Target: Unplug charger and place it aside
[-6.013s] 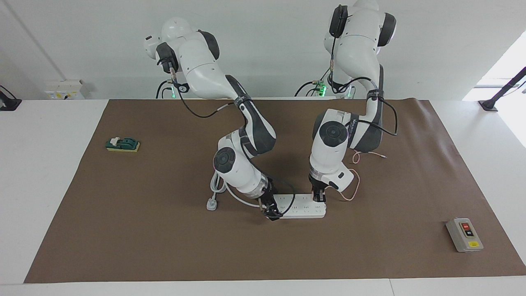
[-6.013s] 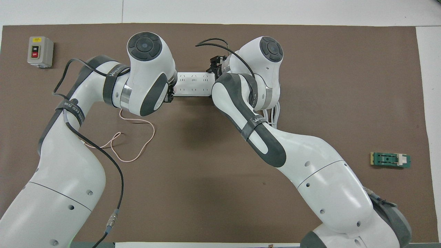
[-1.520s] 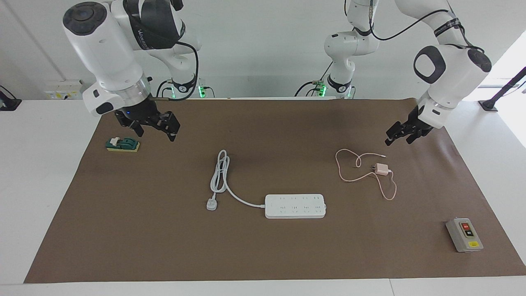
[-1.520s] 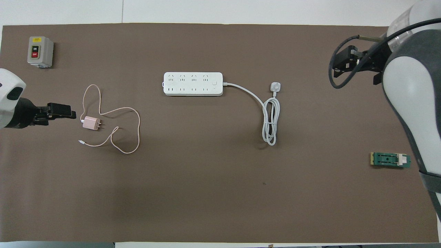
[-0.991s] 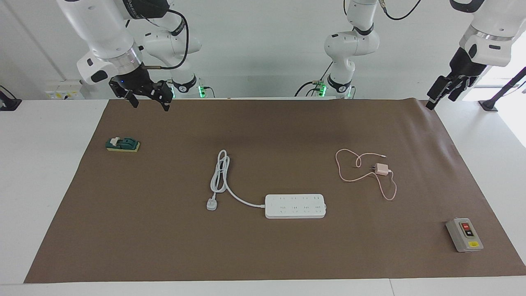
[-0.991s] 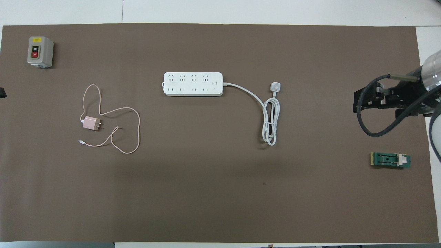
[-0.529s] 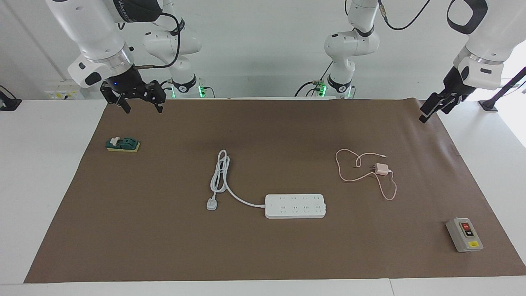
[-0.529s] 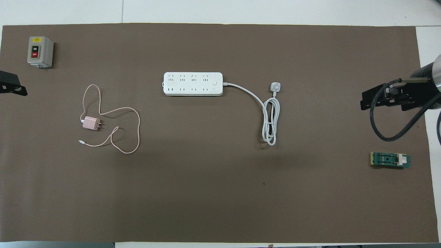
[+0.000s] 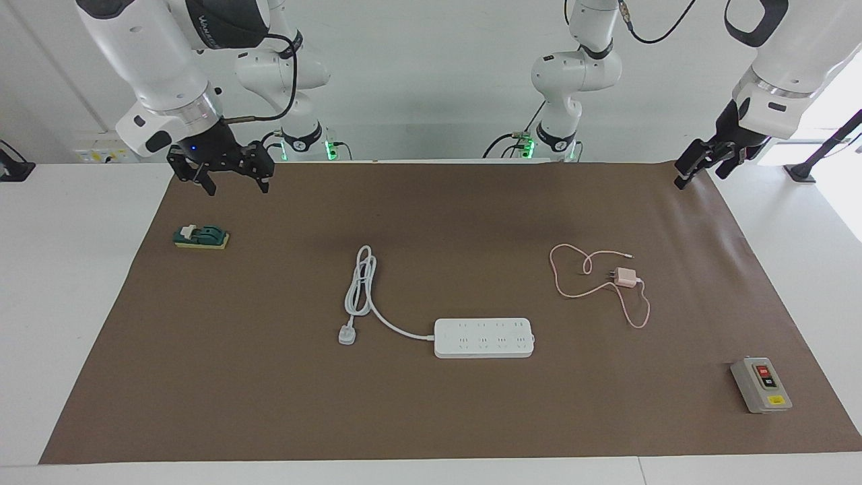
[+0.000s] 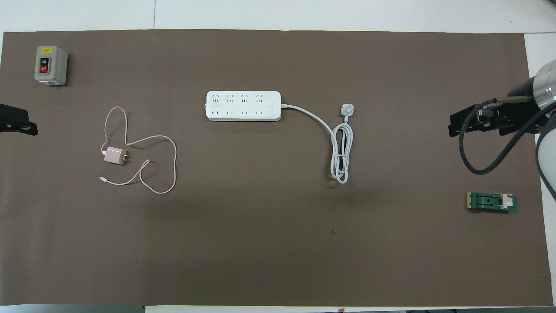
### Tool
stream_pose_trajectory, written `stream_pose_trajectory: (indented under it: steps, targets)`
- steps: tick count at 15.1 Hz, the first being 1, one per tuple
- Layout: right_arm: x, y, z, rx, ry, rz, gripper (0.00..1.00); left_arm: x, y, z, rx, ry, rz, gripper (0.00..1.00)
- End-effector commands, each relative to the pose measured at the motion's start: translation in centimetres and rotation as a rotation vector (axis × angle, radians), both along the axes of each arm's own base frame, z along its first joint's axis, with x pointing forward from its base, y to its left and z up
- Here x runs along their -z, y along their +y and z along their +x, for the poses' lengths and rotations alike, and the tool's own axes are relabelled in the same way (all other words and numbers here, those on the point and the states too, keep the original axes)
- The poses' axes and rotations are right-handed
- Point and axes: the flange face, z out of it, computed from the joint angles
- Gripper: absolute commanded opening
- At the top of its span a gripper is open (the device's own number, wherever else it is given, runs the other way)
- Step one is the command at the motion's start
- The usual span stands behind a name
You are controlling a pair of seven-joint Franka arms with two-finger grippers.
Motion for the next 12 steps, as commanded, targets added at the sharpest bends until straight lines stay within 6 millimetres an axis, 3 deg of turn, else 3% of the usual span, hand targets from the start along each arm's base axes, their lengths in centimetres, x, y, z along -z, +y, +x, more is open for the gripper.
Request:
stream_pose_trajectory:
  steps: [1, 12]
  targets:
    - [0.0, -1.2, -0.1, -0.023, 0.006, -0.018, 1.00, 0.2, -0.3, -0.6, 0.030, 0.017, 0.012, 1.00]
    - [-0.3, -2.1, -0.5, -0.025, 0.005, -0.019, 1.00, 0.6, -2.0, -0.7, 0.362, 0.027, -0.022, 1.00]
